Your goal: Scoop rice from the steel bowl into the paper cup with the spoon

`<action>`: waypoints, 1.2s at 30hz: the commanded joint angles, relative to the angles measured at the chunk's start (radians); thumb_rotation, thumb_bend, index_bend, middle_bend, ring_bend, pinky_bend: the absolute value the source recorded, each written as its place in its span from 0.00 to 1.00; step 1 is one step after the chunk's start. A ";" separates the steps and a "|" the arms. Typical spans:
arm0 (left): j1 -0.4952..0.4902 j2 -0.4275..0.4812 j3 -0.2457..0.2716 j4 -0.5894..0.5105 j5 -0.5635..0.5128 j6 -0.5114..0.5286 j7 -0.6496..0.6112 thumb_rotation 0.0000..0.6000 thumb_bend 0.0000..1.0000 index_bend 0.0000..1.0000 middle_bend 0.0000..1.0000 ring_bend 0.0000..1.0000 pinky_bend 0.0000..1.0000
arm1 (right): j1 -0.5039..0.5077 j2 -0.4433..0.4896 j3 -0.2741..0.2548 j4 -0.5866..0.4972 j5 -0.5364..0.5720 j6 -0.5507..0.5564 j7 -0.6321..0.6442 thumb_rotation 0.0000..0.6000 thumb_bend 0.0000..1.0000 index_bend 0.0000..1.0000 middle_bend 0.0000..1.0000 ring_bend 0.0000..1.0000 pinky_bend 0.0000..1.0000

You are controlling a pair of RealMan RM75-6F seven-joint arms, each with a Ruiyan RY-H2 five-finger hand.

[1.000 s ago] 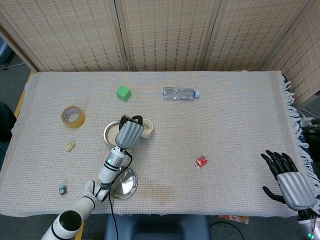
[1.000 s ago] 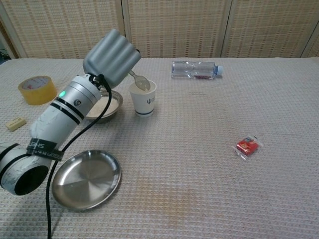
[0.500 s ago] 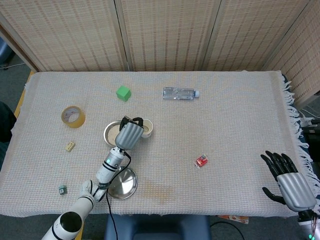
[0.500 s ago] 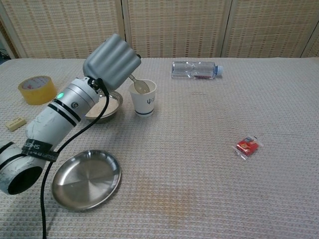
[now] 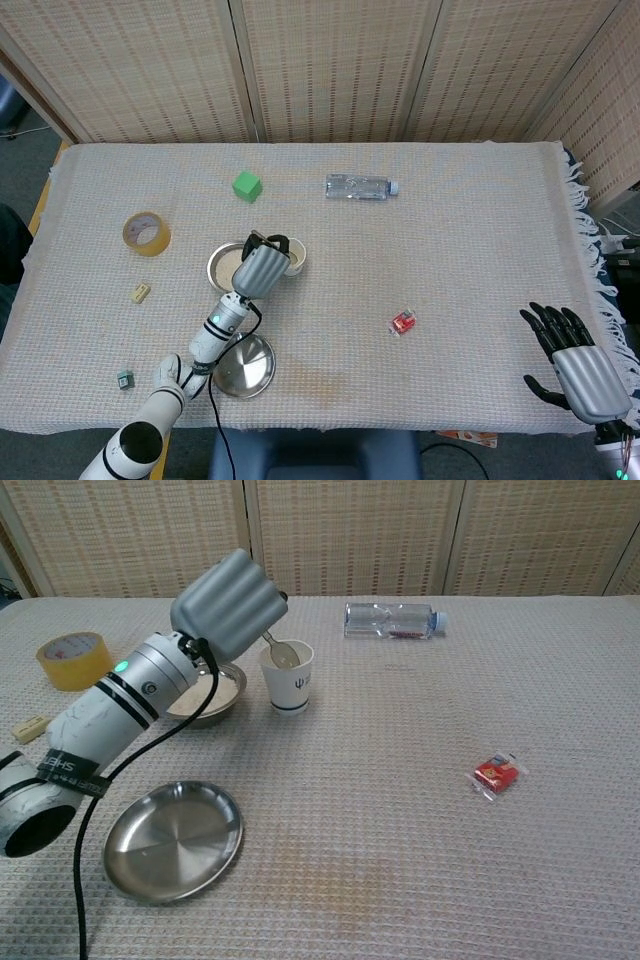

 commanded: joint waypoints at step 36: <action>-0.018 0.100 -0.054 -0.101 -0.025 0.147 -0.006 1.00 0.46 0.90 1.00 1.00 1.00 | 0.000 -0.002 -0.015 -0.007 -0.021 -0.010 -0.027 1.00 0.15 0.00 0.00 0.00 0.00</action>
